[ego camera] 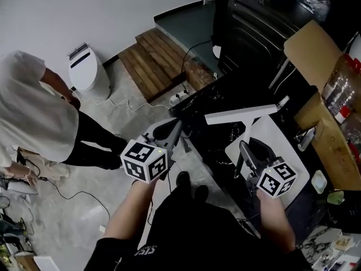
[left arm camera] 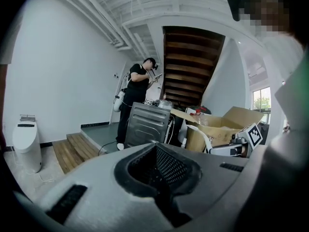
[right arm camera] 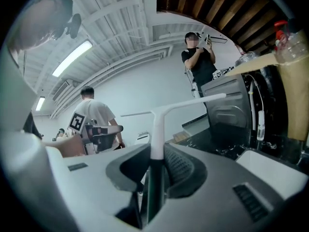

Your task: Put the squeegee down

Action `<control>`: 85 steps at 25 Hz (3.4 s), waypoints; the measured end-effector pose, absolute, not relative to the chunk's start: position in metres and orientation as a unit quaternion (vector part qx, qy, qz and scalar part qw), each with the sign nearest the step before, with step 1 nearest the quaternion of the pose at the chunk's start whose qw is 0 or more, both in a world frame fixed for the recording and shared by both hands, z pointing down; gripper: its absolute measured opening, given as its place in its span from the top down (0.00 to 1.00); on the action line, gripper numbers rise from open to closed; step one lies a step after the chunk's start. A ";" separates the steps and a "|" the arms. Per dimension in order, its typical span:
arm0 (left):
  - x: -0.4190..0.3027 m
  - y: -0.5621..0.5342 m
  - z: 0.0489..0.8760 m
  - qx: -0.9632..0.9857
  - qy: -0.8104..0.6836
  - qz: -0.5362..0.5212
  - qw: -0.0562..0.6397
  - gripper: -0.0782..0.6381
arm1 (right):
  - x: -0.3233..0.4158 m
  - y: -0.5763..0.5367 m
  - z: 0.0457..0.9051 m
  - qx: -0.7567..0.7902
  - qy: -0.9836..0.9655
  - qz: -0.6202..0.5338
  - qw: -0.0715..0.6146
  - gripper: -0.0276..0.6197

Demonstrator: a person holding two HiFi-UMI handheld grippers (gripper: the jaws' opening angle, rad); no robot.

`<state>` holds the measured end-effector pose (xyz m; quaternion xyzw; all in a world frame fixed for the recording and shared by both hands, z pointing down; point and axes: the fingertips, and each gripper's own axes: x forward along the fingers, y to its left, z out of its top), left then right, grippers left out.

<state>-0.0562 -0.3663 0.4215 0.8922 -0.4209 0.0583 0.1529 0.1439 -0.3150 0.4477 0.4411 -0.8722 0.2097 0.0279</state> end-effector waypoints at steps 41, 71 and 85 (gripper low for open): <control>-0.048 -0.423 0.439 0.909 -0.375 0.050 0.174 0.88 | 0.117 -0.467 0.580 0.463 -0.801 0.303 0.230 0.81; -0.034 -0.420 0.422 0.912 -0.374 0.069 0.153 0.88 | 0.135 -0.468 0.532 0.495 -0.814 0.202 0.229 0.85; -0.037 -0.419 0.389 0.904 -0.408 0.068 0.110 0.88 | 0.141 -0.421 0.441 0.486 -0.857 0.116 0.127 0.95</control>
